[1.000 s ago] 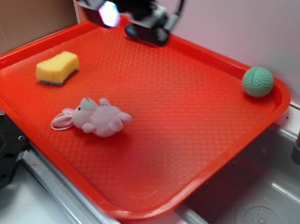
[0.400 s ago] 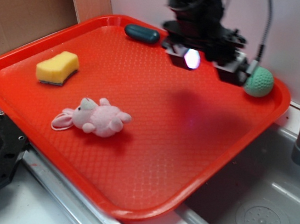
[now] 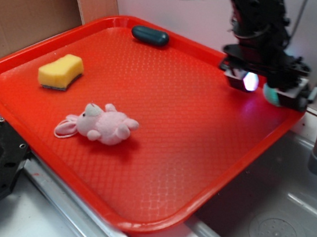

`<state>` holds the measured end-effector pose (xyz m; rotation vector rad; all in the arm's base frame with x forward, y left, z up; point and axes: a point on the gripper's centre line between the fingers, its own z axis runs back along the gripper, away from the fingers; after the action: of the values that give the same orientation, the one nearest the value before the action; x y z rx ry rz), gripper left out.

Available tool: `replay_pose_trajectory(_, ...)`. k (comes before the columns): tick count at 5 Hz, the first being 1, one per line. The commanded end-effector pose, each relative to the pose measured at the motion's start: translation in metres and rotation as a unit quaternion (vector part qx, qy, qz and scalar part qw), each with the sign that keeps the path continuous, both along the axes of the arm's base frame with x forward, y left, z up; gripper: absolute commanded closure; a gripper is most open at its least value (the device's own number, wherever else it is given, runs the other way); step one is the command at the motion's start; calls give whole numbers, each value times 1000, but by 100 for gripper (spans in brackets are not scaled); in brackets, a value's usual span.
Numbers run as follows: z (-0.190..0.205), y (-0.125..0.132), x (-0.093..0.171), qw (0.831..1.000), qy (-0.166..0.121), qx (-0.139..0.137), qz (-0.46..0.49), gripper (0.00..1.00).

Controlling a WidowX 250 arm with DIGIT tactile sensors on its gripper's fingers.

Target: Grab the green ball.

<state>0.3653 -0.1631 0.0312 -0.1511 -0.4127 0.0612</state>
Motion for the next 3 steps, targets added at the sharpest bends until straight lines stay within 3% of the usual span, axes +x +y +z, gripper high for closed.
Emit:
replay_pose_trajectory(1,6,-18,1,1000,-20,-2,-17,100)
replay_pose_trajectory(3,16,1,-15,1000,-13,4,-15,100)
